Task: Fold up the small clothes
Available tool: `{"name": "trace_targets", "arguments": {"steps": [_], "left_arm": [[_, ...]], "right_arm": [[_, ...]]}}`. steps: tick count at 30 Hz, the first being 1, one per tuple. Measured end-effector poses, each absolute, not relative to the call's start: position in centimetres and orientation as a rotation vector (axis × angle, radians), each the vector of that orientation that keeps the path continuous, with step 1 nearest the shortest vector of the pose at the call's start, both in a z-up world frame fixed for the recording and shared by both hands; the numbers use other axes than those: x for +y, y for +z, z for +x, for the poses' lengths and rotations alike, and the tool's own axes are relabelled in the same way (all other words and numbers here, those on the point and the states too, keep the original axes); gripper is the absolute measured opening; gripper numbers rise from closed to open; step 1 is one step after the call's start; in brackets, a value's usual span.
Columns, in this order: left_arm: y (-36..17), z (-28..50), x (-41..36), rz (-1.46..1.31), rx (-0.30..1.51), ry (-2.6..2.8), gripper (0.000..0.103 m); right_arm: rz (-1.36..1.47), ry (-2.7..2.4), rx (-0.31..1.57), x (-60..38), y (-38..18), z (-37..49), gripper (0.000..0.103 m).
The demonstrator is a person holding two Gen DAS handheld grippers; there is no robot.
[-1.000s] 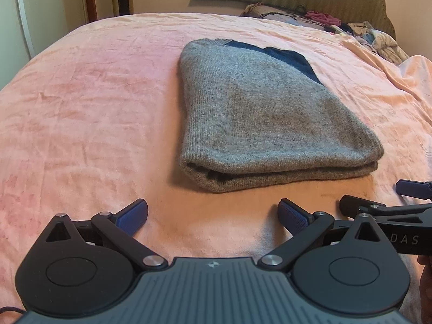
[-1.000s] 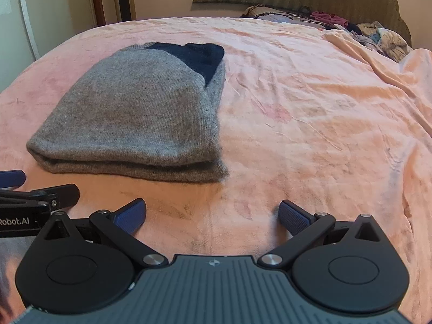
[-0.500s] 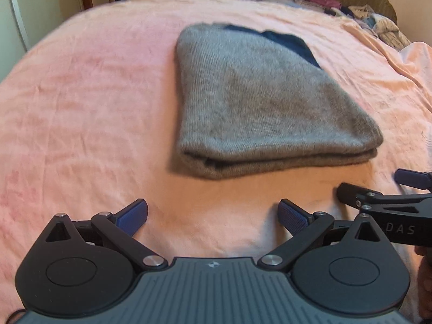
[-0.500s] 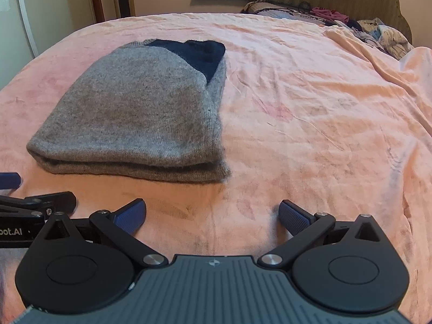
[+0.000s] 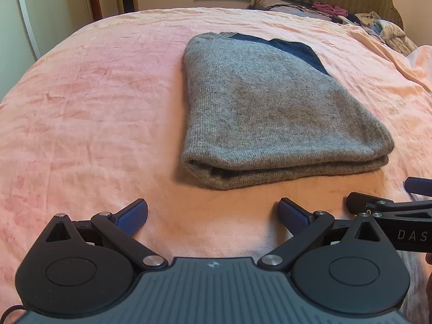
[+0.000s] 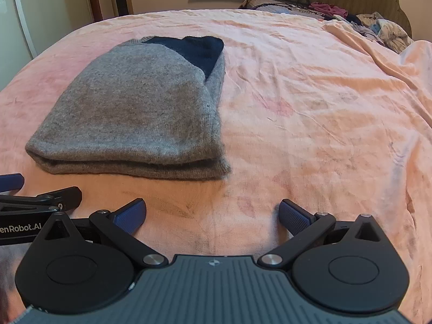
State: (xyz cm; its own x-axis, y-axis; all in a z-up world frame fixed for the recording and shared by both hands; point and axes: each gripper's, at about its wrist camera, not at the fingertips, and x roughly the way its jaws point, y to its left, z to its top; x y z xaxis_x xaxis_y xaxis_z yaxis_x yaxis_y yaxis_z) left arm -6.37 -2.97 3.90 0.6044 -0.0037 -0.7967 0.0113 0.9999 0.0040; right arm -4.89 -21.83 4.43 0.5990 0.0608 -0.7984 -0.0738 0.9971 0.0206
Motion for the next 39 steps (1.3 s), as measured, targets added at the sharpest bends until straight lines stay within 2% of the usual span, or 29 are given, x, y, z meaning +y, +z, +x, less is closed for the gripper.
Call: {"name": "trace_targets", "arguments": {"steps": [9,19,39], "left_arm": [[4.7,-6.9,-2.8,-0.004,0.942,-0.007,0.103],[7.2,-7.8,-2.5,-0.028,0.885,-0.005,0.103],[7.6,-8.0,-2.3,-0.048,0.878,-0.012,0.103]], "right_arm": [[-0.013,0.070,0.954,-21.8,4.8,-4.4,0.103],[-0.024,0.070,0.911,-21.6,7.0,-5.1,0.103],[-0.032,0.083,0.902,-21.0,7.5,-5.6,0.103]]}}
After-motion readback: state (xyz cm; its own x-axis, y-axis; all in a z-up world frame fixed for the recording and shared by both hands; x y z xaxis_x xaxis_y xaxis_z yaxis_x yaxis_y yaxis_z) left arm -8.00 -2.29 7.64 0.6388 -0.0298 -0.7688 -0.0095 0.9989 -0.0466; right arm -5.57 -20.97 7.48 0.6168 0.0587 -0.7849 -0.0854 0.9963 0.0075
